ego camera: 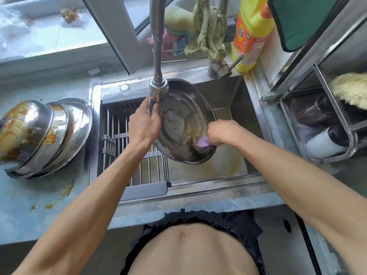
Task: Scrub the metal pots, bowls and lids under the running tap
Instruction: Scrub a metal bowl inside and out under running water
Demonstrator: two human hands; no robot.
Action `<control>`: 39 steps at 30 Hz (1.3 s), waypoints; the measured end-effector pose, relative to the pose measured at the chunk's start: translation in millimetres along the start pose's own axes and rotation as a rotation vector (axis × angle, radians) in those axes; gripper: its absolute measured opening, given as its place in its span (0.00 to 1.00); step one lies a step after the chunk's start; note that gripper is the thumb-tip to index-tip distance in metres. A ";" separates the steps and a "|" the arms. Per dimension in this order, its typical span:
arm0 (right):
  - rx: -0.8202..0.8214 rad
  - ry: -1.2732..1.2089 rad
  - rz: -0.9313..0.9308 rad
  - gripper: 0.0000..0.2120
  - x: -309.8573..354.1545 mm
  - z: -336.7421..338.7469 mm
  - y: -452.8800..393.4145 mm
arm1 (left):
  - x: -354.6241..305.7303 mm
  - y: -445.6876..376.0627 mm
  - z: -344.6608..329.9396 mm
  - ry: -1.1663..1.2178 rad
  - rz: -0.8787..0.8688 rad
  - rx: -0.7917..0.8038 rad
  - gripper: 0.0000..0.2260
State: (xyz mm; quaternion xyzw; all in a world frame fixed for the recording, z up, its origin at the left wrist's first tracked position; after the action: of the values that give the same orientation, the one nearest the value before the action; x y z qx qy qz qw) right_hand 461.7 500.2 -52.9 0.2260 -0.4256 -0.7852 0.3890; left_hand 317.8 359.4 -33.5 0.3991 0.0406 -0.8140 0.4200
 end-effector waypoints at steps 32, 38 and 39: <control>-0.461 0.065 -0.076 0.16 -20.9 -16.9 -31.5 | -4.0 9.0 -9.6 -0.070 -0.093 0.066 0.16; -0.039 -0.369 0.057 0.13 7.9 -54.3 -11.6 | 4.3 7.2 -28.8 -0.034 -0.118 -0.057 0.18; 0.028 -0.454 0.088 0.14 12.5 -54.7 -9.9 | 5.6 7.0 -32.1 -0.028 -0.133 -0.064 0.18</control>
State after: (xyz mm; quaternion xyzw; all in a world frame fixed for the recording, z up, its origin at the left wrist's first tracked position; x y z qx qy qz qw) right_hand 487.6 466.5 -90.9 0.0302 -0.5227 -0.7920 0.3141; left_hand 340.8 364.1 -57.2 0.3705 0.0874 -0.8438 0.3782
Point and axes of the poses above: each hand's wrist, its own y-axis away from the middle knuckle, its own z-axis out of the back of the hand, x = y × z, the point moved 1 cm from there along -y, towards the middle knuckle, and after that the axes turned 12 degrees about x, right-handed, at the moved point
